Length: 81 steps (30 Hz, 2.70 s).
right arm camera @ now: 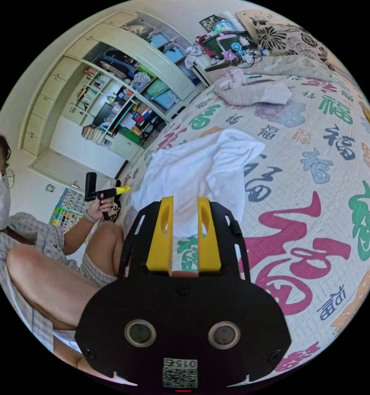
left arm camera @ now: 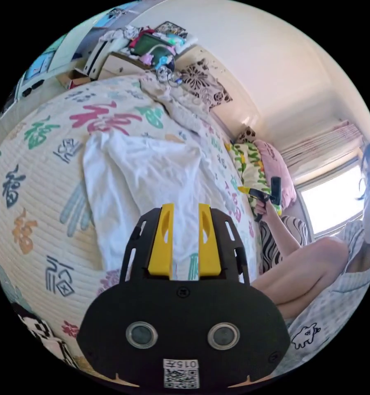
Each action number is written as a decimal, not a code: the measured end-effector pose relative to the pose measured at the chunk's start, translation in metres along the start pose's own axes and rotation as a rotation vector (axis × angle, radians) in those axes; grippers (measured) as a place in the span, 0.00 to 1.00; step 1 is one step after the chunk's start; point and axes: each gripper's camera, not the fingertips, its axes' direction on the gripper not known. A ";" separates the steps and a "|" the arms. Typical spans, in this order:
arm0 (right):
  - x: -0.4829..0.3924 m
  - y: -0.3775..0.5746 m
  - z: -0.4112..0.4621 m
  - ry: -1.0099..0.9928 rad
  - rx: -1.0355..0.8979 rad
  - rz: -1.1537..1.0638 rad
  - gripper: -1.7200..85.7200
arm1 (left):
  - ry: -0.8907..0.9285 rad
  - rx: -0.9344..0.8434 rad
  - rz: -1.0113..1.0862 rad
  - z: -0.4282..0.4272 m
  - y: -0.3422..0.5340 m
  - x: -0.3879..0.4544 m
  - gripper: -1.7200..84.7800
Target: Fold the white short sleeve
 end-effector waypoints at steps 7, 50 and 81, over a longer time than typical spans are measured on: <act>0.006 0.032 0.039 0.069 -0.181 0.035 0.15 | -0.008 -0.136 -0.287 0.073 0.022 -0.010 0.15; 0.086 -0.006 -0.101 0.485 -0.149 0.246 0.07 | -0.464 -0.399 -0.007 0.087 -0.182 -0.035 0.10; 0.028 -0.093 -0.222 0.331 -0.047 0.095 0.16 | -0.551 -0.553 0.250 -0.014 -0.253 0.032 0.14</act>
